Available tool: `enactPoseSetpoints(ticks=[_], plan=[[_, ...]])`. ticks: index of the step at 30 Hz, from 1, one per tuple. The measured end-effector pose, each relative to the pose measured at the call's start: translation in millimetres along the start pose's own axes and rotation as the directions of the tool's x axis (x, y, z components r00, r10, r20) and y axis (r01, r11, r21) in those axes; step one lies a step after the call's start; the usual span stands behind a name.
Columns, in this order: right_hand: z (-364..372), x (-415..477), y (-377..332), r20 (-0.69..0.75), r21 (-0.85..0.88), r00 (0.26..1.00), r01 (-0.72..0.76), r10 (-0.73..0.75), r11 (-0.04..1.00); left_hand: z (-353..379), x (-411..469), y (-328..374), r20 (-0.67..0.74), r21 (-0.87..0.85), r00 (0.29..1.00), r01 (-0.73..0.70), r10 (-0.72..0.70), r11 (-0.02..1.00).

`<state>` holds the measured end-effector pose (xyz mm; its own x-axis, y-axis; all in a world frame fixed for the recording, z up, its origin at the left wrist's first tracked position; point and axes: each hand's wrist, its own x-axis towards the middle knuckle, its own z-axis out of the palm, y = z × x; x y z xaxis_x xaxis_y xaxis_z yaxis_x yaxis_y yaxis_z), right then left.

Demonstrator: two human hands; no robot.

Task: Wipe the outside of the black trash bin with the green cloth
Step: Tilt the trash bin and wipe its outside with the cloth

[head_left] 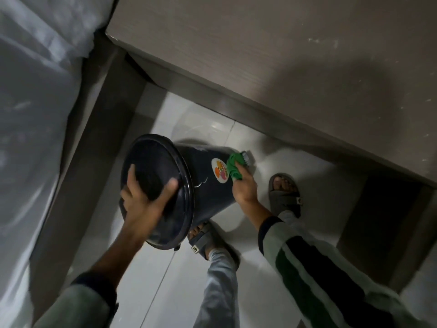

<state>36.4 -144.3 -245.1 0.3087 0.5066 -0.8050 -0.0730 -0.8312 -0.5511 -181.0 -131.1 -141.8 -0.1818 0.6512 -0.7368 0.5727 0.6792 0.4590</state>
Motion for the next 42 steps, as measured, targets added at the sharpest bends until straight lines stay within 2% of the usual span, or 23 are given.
enactPoseSetpoints(ticks=[2,4,6,9,11,14,18,21,24,27,28,30,32,34,36,38,40,42], plan=[[1,-16,3,0.029,-0.065,0.999,0.042,-0.041,0.997,0,14,33,0.020,-0.038,0.979,0.201,-0.201,0.979],[7,-40,-5,0.094,-0.062,0.981,0.174,-0.168,0.983,4,18,45,0.072,0.019,0.978,0.196,-0.197,0.980],[10,-62,-12,0.205,-0.018,0.926,0.329,-0.318,0.944,12,13,45,0.100,0.080,0.981,0.160,-0.168,0.984],[12,-75,-5,0.230,-0.074,0.892,0.415,-0.389,0.907,14,-7,26,0.138,0.127,0.981,0.120,-0.137,0.985],[7,-64,8,0.195,-0.137,0.918,0.373,-0.344,0.918,10,-19,1,0.176,0.111,0.977,0.100,-0.119,0.989],[-5,-30,29,0.121,-0.285,0.982,0.175,-0.146,0.942,4,-40,-39,0.223,0.097,0.974,0.014,-0.036,0.995],[-7,-19,37,0.033,-0.380,0.998,-0.033,0.049,0.925,17,-58,-64,0.233,0.222,0.972,-0.029,-0.024,0.975],[6,-65,30,0.126,-0.356,0.992,0.041,0.004,0.933,29,-63,-60,0.217,0.278,0.976,-0.068,0.007,0.958],[15,-114,26,0.275,-0.229,0.947,0.234,-0.168,0.945,30,-65,-52,0.222,0.362,0.975,-0.071,-0.012,0.929],[8,-106,39,0.278,-0.224,0.926,0.319,-0.253,0.921,26,-63,-53,0.237,0.344,0.971,-0.072,-0.012,0.936],[5,-94,50,0.240,-0.254,0.943,0.288,-0.229,0.923,24,-62,-56,0.239,0.340,0.971,-0.081,-0.003,0.937],[-2,-56,69,0.110,-0.309,0.991,0.106,-0.075,0.945,20,-61,-64,0.244,0.346,0.970,-0.094,0.008,0.934],[-8,-14,79,-0.003,-0.296,0.998,-0.067,0.069,0.953,17,-58,-71,0.255,0.354,0.966,-0.120,0.027,0.928],[-12,19,72,0.005,-0.360,0.988,-0.145,0.157,0.922,20,-57,-72,0.264,0.367,0.963,-0.148,0.050,0.918],[-4,28,53,0.119,-0.379,0.987,-0.054,0.107,0.924,26,-60,-71,0.265,0.382,0.963,-0.146,0.043,0.913],[7,6,21,0.265,-0.329,0.963,0.140,-0.051,0.934,36,-65,-64,0.256,0.371,0.965,-0.149,0.053,0.916],[11,-31,0,0.365,-0.248,0.908,0.309,-0.207,0.918,46,-70,-55,0.232,0.364,0.972,-0.119,0.033,0.924],[1,-68,-1,0.365,-0.166,0.898,0.321,-0.244,0.932,54,-75,-49,0.212,0.368,0.977,-0.091,0.011,0.925]])
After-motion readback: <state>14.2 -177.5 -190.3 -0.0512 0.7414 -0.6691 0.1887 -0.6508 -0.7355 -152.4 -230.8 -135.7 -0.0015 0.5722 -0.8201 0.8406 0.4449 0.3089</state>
